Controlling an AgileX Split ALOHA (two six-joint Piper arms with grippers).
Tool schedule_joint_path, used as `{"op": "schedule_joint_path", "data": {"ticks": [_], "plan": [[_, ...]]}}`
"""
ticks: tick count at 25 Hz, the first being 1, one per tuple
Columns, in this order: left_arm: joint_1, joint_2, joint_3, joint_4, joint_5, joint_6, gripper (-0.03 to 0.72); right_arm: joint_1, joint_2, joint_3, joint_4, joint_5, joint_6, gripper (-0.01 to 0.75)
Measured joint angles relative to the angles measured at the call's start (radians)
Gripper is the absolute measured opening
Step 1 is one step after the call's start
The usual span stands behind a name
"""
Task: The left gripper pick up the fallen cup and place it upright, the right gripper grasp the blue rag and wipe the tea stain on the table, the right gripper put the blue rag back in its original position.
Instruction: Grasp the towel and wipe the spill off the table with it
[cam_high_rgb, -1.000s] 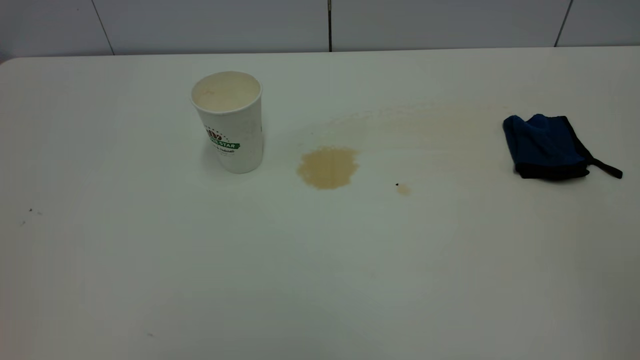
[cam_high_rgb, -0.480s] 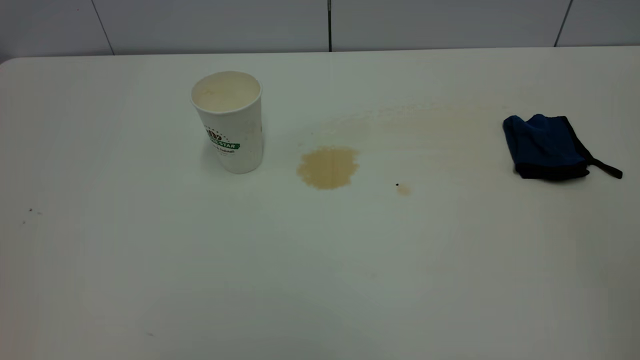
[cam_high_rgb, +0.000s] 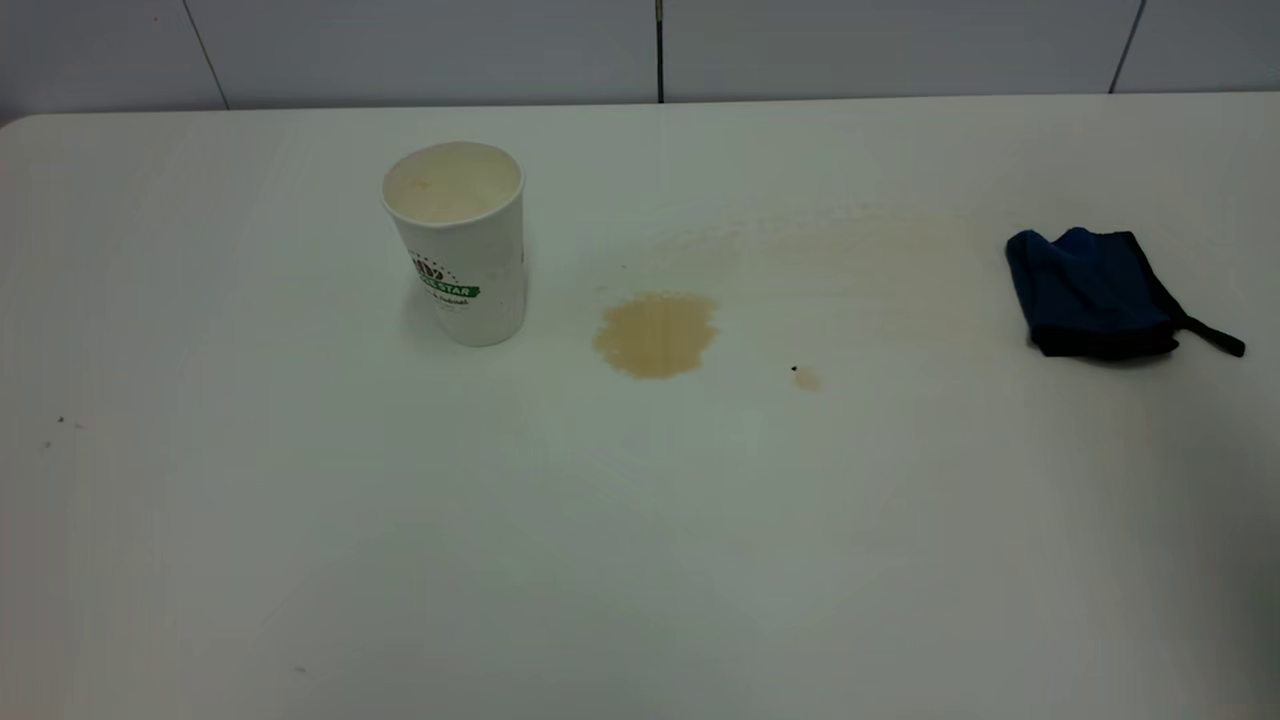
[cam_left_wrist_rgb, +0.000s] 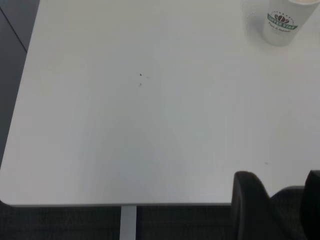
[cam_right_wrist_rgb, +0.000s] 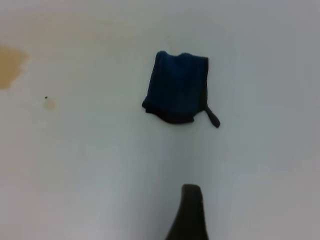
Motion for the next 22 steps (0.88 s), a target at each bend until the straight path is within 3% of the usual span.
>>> {"op": "schedule_joint_path", "data": {"ticks": [5,14,22], "plan": [[0.000,0.000,0.000,0.000,0.000,-0.001,0.278,0.000,0.334,-0.104,-0.001,-0.101,-0.026,0.727],[0.000,0.000,0.000,0.000,0.000,-0.002,0.278,0.046,0.906,-0.364,0.015,-0.122,-0.033,0.727],[0.000,0.000,0.000,0.000,0.000,-0.002,0.278,0.046,1.161,-0.513,0.049,-0.135,-0.051,0.725]]}}
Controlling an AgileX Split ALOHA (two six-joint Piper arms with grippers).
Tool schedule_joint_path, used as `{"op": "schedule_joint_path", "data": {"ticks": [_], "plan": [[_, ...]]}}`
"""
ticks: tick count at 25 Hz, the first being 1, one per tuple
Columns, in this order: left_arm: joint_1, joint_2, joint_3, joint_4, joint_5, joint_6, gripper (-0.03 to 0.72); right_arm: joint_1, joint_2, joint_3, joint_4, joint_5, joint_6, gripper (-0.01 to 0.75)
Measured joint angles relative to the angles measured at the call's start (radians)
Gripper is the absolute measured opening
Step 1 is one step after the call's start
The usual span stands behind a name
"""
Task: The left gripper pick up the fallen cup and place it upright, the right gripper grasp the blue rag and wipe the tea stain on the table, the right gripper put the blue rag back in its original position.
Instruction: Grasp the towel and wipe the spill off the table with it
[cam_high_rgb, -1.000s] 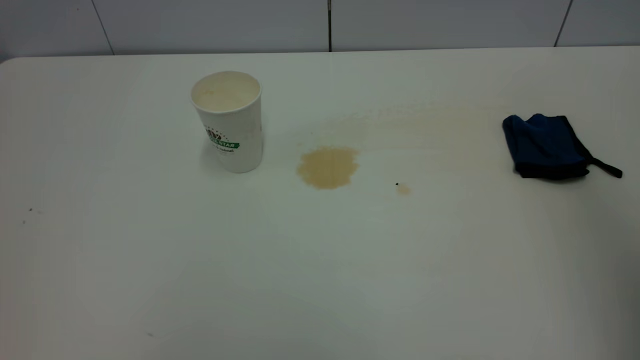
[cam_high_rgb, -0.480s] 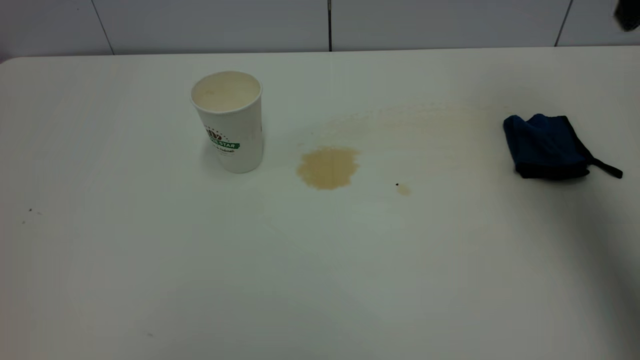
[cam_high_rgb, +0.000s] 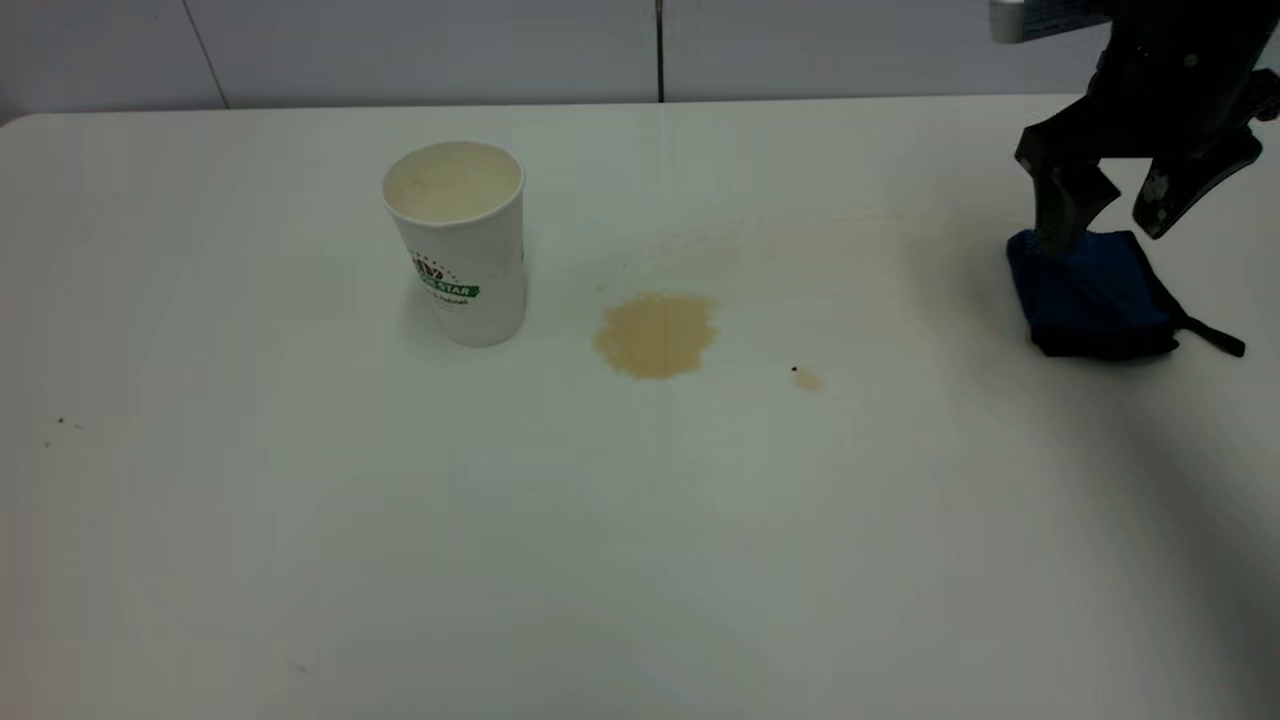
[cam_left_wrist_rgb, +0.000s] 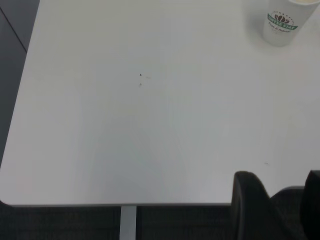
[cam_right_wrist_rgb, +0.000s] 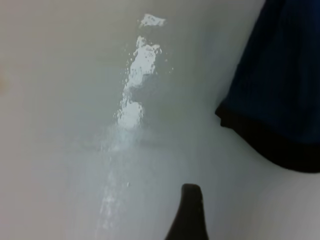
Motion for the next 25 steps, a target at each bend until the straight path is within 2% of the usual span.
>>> {"op": "schedule_joint_path", "data": {"ticks": [15,25], "plan": [[0.000,0.000,0.000,0.000,0.000,0.000,0.278,-0.085,0.238,-0.240,-0.002,-0.003,-0.001,0.723],[0.000,0.000,0.000,0.000,0.000,0.000,0.278,-0.087,0.346,-0.332,-0.003,0.015,-0.018,0.710]]}}
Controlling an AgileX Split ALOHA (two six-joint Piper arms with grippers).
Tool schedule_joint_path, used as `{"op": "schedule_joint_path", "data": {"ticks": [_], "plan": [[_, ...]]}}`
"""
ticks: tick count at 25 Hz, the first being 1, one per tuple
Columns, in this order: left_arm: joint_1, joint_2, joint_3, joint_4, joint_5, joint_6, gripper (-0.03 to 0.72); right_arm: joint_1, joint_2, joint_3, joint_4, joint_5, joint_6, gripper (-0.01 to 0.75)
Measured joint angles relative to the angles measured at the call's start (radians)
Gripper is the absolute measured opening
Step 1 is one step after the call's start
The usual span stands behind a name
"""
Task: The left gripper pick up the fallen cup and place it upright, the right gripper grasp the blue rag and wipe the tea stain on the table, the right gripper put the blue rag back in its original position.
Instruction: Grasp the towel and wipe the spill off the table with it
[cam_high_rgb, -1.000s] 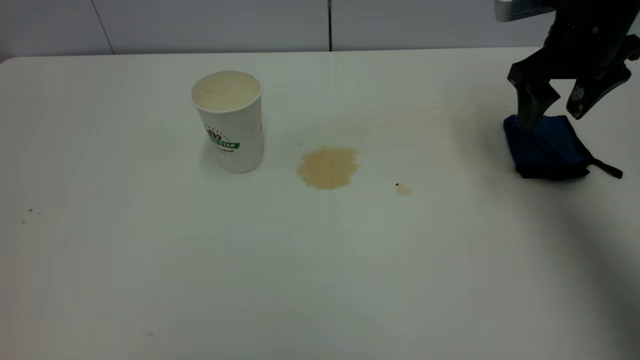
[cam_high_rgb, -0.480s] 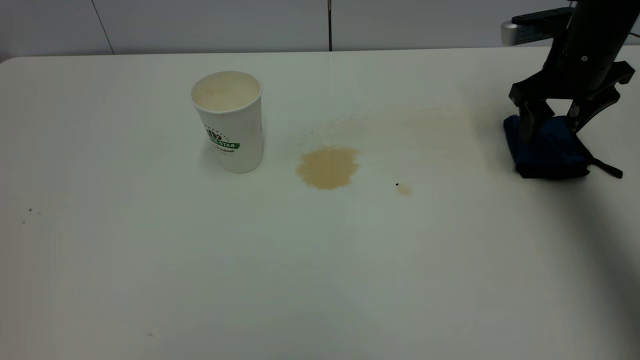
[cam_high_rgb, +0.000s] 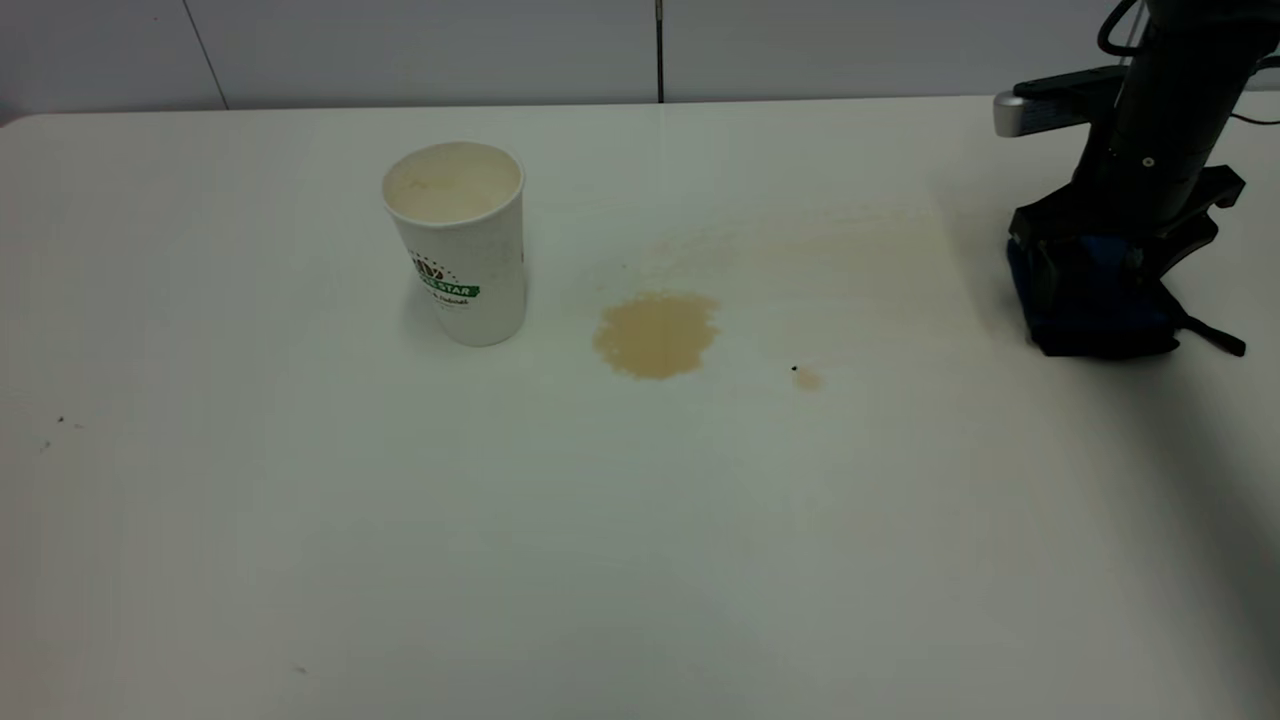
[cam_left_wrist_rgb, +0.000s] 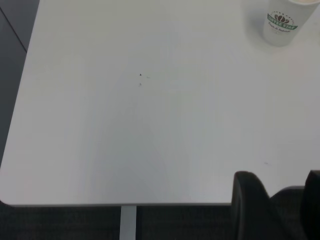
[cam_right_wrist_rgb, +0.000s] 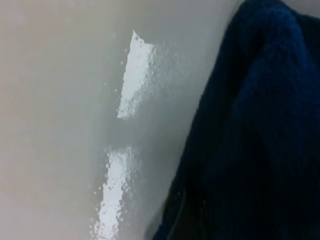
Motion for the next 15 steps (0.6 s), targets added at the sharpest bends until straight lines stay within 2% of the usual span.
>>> {"op": "schedule_joint_path", "data": {"ticks": [3,5,8,13,15], "plan": [[0.000,0.000,0.000,0.000,0.000,0.000,0.278,0.000,0.003,-0.006,0.000,0.001,-0.001,0.681],[0.000,0.000,0.000,0.000,0.000,0.000,0.278,0.000,0.004,-0.006,0.003,0.001,-0.001,0.631],[0.000,0.000,0.000,0.000,0.000,0.000,0.278,0.000,0.007,-0.006,0.022,0.000,-0.001,0.487],[0.000,0.000,0.000,0.000,0.000,0.000,0.278,-0.006,0.011,-0.010,0.064,0.000,-0.002,0.139],[0.000,0.000,0.000,0.000,0.000,0.000,0.278,-0.010,0.011,-0.013,0.090,0.007,-0.002,0.083]]}}
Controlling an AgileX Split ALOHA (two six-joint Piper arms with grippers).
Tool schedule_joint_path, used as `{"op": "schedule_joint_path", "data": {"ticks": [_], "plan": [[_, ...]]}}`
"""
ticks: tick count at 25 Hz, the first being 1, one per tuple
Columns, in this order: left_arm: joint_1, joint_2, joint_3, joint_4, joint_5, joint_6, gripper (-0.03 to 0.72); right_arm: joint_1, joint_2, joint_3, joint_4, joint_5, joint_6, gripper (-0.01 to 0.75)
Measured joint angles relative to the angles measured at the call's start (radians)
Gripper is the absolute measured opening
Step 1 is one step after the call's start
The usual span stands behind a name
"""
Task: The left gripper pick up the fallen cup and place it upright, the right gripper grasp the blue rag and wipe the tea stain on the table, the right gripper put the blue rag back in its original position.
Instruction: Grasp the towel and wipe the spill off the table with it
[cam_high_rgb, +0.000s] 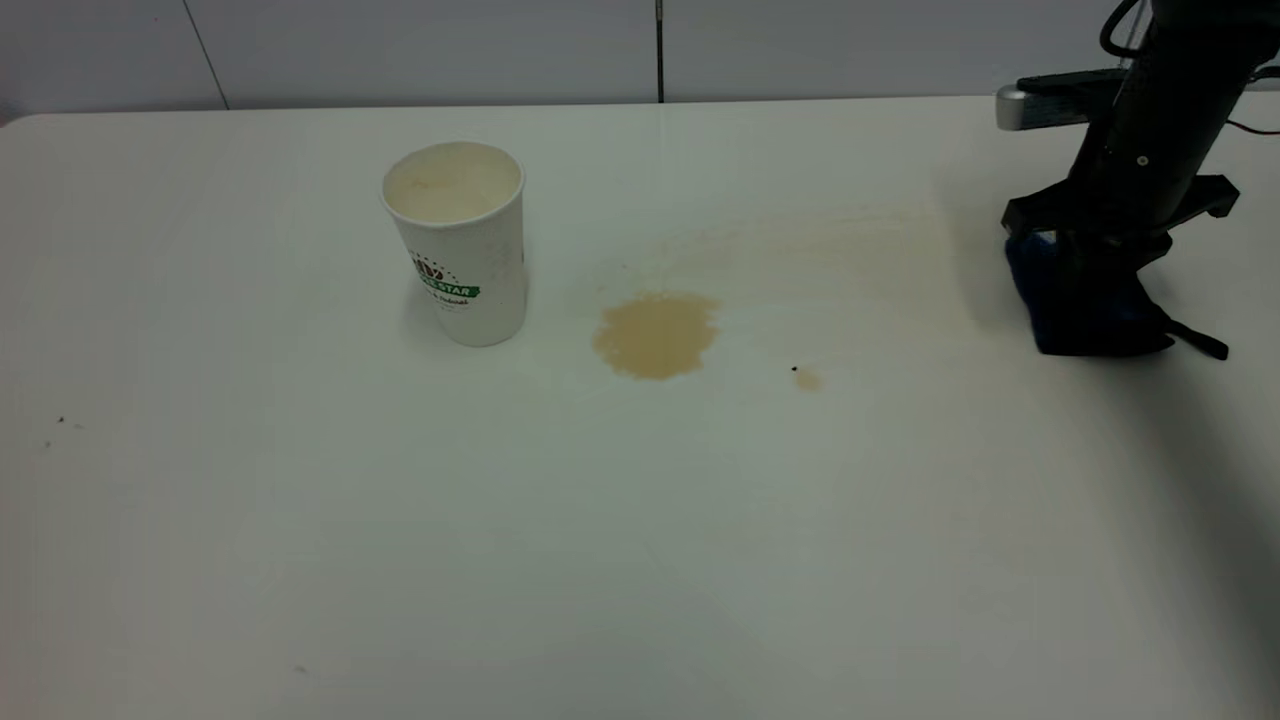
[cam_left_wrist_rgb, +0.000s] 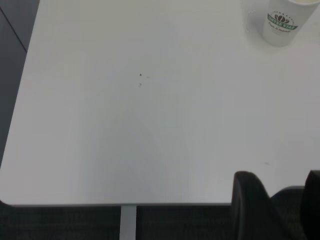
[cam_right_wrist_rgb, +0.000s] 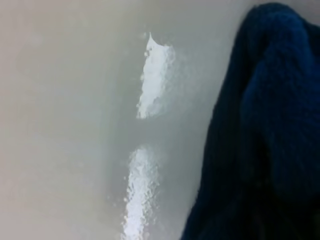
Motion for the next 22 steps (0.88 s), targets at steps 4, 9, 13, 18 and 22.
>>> {"op": "schedule_joint_path", "data": {"ticks": [4,9,13,18,22], "plan": [[0.000,0.000,0.000,0.000,0.000,0.000,0.278,-0.002,0.000,-0.004,0.038,0.016,0.000,0.080],[0.000,0.000,0.000,0.000,0.000,0.000,0.278,0.048,0.001,-0.010,0.112,0.039,0.002,0.080],[0.000,0.000,0.000,0.000,0.000,0.000,0.278,0.138,0.011,-0.034,0.140,0.084,0.002,0.080],[0.000,0.000,0.000,0.000,0.000,0.000,0.278,0.281,0.016,-0.094,0.145,0.155,0.006,0.080],[0.000,0.000,0.000,0.000,0.000,0.000,0.278,0.391,0.022,-0.135,0.152,0.145,0.029,0.080]]}}
